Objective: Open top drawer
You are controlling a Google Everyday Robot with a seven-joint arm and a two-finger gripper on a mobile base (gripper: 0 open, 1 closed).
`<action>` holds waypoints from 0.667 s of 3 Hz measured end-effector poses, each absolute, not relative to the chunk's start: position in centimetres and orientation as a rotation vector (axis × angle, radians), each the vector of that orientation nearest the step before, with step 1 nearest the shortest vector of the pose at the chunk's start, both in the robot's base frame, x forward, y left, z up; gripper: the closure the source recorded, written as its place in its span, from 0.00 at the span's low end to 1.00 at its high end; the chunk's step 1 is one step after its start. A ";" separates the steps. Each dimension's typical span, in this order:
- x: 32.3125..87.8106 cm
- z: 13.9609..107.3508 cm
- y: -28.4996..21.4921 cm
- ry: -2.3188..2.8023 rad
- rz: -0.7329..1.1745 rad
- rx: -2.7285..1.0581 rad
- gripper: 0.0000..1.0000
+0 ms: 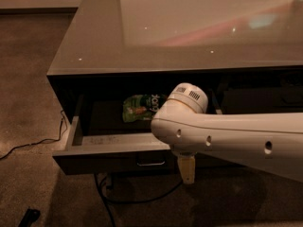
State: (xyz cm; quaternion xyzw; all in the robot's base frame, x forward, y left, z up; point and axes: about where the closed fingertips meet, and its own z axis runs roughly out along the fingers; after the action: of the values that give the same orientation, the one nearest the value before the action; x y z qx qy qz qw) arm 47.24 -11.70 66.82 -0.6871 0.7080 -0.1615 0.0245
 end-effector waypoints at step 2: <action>50.1 70.6 -12.8 2.162 -0.661 -2.015 0.00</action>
Offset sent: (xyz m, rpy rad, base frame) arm 0.0455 -0.0160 0.0617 -0.0590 -0.2122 -0.0498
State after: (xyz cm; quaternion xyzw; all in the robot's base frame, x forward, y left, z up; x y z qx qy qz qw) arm 50.07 -12.78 70.56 -0.6644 0.7128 -0.2178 0.0563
